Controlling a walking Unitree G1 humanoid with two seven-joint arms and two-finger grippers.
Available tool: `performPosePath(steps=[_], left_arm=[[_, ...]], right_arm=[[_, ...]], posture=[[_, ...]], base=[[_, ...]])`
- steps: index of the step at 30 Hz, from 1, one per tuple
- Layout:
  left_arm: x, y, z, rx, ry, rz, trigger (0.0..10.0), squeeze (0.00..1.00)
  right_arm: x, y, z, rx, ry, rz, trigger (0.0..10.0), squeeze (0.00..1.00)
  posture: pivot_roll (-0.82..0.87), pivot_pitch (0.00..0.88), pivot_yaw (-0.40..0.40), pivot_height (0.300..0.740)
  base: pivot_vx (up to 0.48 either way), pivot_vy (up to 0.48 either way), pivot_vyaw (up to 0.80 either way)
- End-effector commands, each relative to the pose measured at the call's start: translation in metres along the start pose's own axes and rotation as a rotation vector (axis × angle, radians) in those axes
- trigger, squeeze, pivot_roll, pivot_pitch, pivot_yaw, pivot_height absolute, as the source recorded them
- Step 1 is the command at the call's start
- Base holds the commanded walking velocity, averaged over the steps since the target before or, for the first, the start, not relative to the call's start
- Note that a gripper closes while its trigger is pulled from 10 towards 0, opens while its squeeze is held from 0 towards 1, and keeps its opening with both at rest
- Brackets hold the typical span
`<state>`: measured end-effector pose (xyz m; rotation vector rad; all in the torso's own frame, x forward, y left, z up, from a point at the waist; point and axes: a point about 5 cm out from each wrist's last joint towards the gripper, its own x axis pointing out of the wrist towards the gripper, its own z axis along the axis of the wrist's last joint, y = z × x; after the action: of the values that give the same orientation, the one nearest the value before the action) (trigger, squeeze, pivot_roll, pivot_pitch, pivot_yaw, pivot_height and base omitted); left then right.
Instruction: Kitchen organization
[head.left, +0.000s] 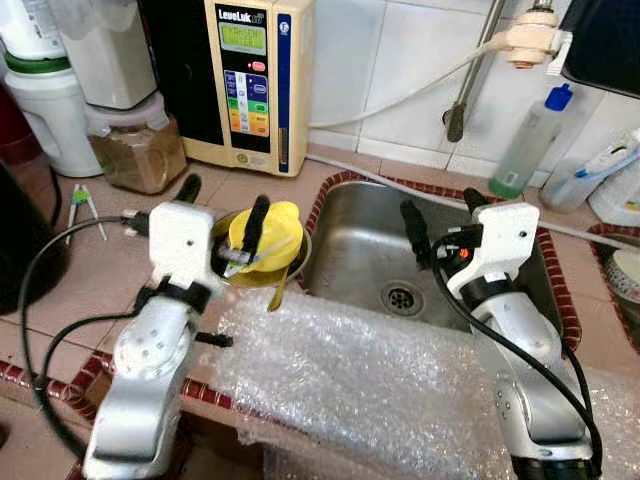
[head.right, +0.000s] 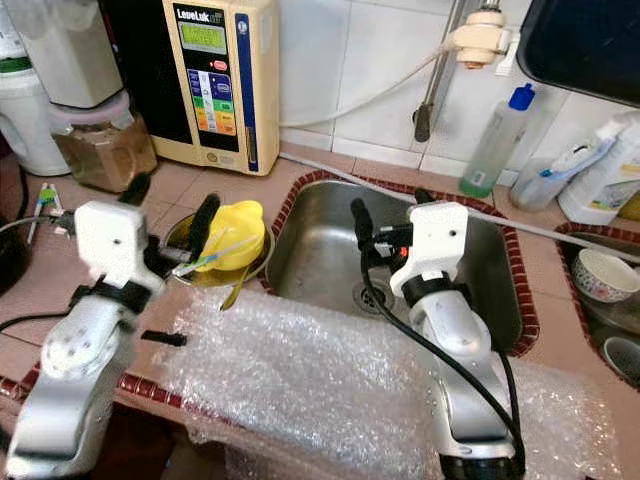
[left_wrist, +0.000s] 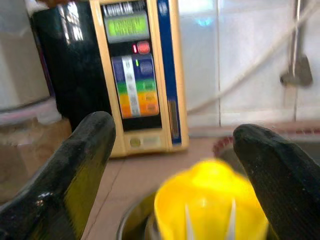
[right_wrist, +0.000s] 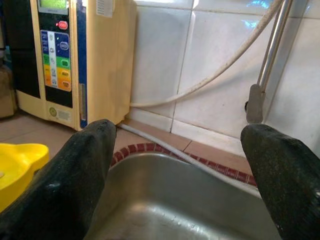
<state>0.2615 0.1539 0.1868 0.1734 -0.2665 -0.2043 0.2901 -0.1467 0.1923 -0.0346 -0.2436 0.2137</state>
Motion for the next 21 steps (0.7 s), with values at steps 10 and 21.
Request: performPosePath(steps=[10, 21], left_arm=[[0.003, -0.009, -0.002, -0.023, 0.011, -0.04, 10.0, 0.0], [0.006, -0.013, -0.003, -0.037, 0.016, -0.038, 10.0, 0.0]], right_arm=[[0.001, 0.012, 0.008, 0.023, -0.005, 0.089, 10.0, 0.0], [-0.002, 0.015, 0.007, 0.013, 0.003, 0.102, 10.0, 0.0]], posture=[[0.08, 0.084, -0.06, 0.74], [0.08, 0.089, -0.057, 0.74]], base=[[0.0, 0.0, 0.0], [0.0, 0.0, 0.0]])
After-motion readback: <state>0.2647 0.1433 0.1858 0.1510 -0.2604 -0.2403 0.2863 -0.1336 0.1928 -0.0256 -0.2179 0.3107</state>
